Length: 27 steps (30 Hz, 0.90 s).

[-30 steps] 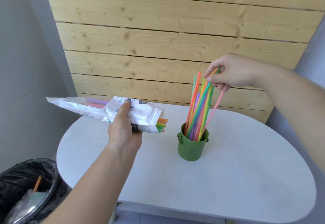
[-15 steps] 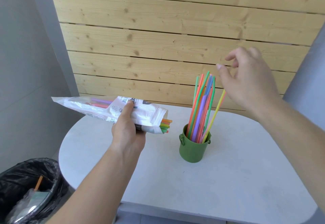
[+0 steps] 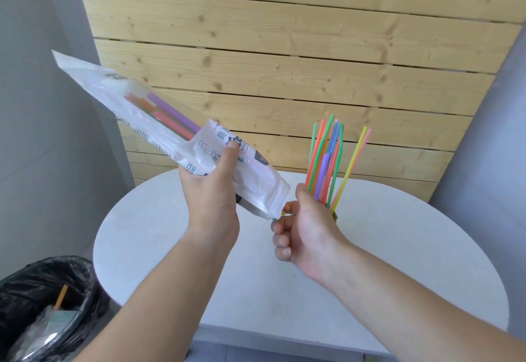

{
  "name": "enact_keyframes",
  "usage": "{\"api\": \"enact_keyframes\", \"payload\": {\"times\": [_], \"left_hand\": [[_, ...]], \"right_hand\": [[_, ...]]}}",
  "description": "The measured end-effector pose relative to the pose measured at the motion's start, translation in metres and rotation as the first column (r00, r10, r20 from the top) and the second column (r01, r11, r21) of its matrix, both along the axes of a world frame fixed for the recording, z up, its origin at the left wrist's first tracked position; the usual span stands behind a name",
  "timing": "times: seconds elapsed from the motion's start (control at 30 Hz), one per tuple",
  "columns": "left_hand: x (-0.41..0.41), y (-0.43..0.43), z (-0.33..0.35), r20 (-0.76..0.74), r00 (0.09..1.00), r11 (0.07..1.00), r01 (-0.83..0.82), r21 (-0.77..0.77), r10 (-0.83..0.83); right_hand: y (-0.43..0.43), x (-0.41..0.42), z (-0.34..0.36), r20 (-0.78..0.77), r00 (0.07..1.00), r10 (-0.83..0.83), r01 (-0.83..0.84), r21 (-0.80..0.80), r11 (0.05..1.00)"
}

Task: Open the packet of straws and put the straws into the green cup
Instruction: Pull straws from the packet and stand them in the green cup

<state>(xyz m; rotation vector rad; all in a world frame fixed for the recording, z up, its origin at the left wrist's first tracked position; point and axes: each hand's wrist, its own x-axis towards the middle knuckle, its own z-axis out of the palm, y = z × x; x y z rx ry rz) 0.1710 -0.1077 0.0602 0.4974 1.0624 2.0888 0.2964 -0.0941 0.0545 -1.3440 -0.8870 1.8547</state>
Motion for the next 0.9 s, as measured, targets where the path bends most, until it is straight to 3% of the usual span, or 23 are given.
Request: {"api": "enact_keyframes", "payload": {"times": [0.13,0.3,0.5,0.73,0.9], "left_hand": [[0.000,0.000,-0.002,0.016,1.000,1.000,-0.010,-0.014,0.010],[-0.005,0.004,-0.007,0.156,0.987,0.998,-0.012,-0.068,0.022],[-0.010,0.005,-0.012,0.296,0.955,0.991,0.028,-0.131,0.012],[-0.008,0.008,-0.020,0.366,0.930,0.988,0.053,-0.143,0.003],[-0.018,0.010,-0.023,0.406,0.913,0.988,0.042,-0.150,0.023]], "right_hand": [[0.002,0.000,-0.005,-0.032,0.999,-0.017,0.018,0.022,1.000],[0.005,0.002,-0.011,0.031,0.999,0.017,-0.022,0.169,0.985],[0.007,0.008,-0.011,0.116,0.993,-0.033,-0.016,0.395,0.918],[0.010,0.008,-0.014,0.203,0.979,-0.036,-0.079,0.532,0.843],[0.020,0.016,-0.017,0.182,0.973,-0.141,0.002,0.604,0.797]]}}
